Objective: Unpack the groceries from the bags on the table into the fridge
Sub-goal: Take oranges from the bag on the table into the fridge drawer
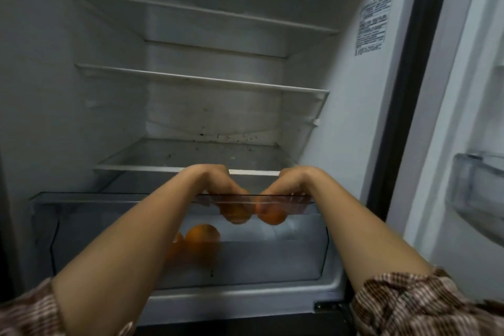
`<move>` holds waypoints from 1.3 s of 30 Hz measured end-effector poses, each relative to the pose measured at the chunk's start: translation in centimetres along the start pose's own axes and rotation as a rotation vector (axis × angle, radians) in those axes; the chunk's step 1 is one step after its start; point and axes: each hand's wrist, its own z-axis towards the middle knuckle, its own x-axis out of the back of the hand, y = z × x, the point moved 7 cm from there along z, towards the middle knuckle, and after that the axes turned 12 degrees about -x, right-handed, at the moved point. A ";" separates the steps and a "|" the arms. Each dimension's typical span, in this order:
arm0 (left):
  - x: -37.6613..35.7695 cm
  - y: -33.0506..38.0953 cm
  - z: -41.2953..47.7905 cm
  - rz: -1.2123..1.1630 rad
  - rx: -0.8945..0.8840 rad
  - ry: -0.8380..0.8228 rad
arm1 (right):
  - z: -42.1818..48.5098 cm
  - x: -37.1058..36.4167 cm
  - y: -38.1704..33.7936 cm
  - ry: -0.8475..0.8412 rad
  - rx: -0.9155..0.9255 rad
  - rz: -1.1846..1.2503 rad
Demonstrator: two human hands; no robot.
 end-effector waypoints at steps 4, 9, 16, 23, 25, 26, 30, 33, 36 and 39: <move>-1.6 0.1 1.6 0.054 0.013 -0.205 | 2.7 0.2 0.2 0.014 -0.078 -0.100; -3.9 0.4 1.8 0.052 0.036 -0.409 | 4.5 -0.6 1.1 -0.097 -0.160 -0.134; -5.0 0.6 1.0 -0.150 0.076 -0.522 | 5.2 -2.7 0.9 -0.317 -0.161 -0.090; -3.0 0.2 2.0 -0.118 0.004 -0.169 | 4.7 -2.1 0.5 -0.223 -0.056 0.025; -0.4 0.0 2.0 -0.127 -0.056 0.183 | 4.8 -1.0 0.0 -0.097 0.031 0.057; 0.8 0.2 1.3 -0.142 -0.081 0.335 | 4.7 -0.3 -0.4 -0.004 0.090 0.092; 3.5 0.9 -2.7 -0.074 -0.123 0.679 | 2.9 2.3 -2.4 0.388 0.369 0.219; 3.7 0.3 -6.2 0.000 -0.086 0.810 | 0.0 2.0 -4.1 0.487 0.520 0.237; 3.4 -0.6 -10.5 0.043 -0.046 0.913 | -3.2 0.6 -5.4 0.589 0.650 0.285; 2.4 -1.5 -15.2 0.100 0.005 0.929 | -6.4 -2.4 -6.6 0.634 0.735 0.309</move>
